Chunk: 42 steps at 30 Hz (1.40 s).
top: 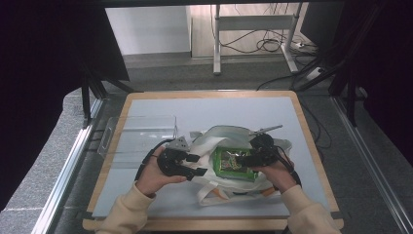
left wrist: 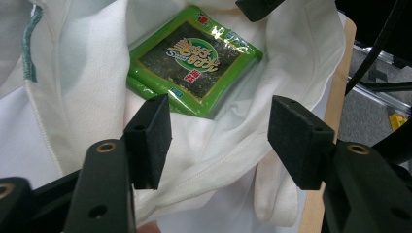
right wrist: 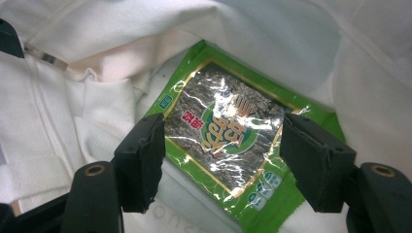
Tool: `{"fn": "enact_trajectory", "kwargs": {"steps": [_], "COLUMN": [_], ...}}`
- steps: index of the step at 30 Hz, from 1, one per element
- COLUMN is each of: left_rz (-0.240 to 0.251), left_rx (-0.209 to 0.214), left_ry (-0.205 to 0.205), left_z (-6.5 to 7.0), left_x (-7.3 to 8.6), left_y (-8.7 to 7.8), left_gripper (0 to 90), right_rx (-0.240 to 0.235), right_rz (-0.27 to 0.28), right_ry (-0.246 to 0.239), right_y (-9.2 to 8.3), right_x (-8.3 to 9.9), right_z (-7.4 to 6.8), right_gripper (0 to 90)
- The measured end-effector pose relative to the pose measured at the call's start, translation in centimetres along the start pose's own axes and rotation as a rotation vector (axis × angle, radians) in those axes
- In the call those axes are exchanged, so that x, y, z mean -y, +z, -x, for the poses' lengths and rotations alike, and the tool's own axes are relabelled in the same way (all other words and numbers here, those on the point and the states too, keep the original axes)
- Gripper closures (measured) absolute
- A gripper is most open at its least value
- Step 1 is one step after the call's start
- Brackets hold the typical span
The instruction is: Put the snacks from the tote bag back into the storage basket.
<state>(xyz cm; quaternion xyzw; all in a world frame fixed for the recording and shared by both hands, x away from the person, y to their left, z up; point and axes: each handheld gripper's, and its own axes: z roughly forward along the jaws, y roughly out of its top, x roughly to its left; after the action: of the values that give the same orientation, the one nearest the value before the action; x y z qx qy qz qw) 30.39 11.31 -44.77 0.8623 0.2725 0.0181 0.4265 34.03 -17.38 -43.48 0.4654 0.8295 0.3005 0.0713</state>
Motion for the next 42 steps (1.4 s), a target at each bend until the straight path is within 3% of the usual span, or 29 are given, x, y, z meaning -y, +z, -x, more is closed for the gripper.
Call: {"fn": "enact_trajectory", "kwargs": {"steps": [12,26,32,42], "left_rz": [-0.01,-0.024,-0.026,-0.023], "left_rx": [-0.008,0.004,0.005,0.006], "left_ry": [0.01,0.016,0.021,0.019], "left_z": [-0.6,-0.2,-0.1,-0.1], "left_x": [0.2,0.3,0.3,0.4], "left_y": [-0.4,0.4,0.6,0.4], "left_gripper": [36.8,36.2,36.2,36.1], "right_rx": [0.044,0.128,0.193,0.226], "right_rz": [-0.084,-0.199,-0.245,-0.289], "right_ry": [0.052,0.126,0.146,0.179], "right_y": [2.0,4.2,4.9,6.1], "right_x": [-0.9,-1.2,-1.4,-0.5], "right_z": [-0.7,0.8,1.0,1.6], "right_gripper": [29.1,26.7,22.9,20.1]}}
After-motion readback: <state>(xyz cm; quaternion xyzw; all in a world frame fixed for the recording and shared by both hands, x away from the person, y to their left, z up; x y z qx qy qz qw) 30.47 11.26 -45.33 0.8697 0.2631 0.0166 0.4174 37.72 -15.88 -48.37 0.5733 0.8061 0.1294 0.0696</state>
